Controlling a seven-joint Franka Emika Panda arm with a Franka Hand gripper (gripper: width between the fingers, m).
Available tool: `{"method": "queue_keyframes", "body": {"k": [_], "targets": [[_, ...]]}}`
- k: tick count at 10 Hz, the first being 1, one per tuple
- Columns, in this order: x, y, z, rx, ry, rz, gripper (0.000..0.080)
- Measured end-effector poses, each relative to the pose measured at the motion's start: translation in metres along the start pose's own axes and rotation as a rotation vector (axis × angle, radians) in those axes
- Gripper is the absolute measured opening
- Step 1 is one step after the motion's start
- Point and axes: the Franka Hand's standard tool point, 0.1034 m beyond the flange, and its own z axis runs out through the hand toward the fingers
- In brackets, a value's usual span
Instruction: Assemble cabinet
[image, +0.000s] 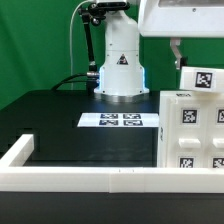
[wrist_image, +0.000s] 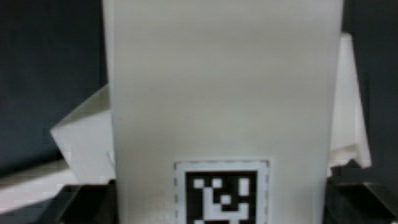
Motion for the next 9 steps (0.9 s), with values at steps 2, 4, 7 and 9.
{"method": "queue_keyframes", "body": {"k": [2,4,7,9], "targets": [[-0.0009,-0.0025,-0.0008,0.013,0.01,0.242,0.056],[-0.0017,-0.0044,-0.0008,0.019,0.013,0.508,0.056],[-0.0013,-0.005,-0.0008,0.037,-0.004,0.749,0.056],[0.0004,-0.0051,-0.0006,0.049,-0.002,0.914,0.056]]}}
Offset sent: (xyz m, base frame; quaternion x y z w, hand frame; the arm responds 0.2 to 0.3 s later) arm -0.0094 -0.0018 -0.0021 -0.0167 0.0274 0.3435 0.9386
